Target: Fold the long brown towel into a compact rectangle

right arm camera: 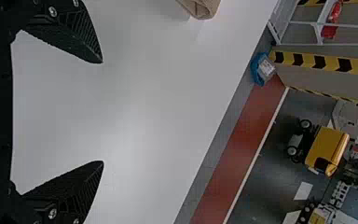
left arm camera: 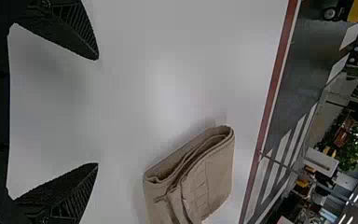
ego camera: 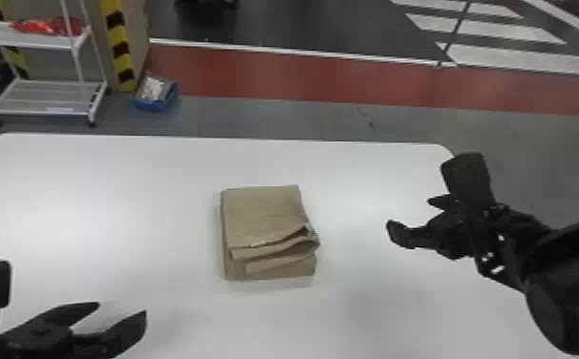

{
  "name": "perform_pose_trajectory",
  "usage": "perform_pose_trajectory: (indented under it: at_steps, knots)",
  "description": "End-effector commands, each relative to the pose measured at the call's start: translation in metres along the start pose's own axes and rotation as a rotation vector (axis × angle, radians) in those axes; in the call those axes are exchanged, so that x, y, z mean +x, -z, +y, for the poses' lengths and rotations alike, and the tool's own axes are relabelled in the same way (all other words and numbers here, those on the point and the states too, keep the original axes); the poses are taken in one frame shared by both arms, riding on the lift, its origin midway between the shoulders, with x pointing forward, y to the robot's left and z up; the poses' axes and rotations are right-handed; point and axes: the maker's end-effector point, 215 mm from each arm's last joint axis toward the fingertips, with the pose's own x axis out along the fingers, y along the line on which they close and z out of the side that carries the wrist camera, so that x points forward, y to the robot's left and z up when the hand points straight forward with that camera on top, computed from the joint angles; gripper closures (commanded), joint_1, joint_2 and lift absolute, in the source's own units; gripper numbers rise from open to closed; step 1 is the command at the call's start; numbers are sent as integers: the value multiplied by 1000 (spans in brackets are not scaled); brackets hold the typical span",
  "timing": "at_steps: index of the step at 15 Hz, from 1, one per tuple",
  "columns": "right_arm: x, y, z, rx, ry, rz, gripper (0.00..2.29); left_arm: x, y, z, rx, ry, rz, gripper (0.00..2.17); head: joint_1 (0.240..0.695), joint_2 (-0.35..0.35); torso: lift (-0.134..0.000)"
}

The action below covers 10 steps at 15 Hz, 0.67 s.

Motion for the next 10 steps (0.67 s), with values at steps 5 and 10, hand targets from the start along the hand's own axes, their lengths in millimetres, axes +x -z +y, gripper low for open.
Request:
perform_pose_trajectory:
  at_steps: [5,10]
  knots:
    - [11,-59,39,-94,-163,-121,100,10,0,-2,9,-21,-10,70,695,-152,-120]
    - [26,-92,79,-278,-315,-122,113,16,-3,4,14,-45,-48,76,695,-78,-120]
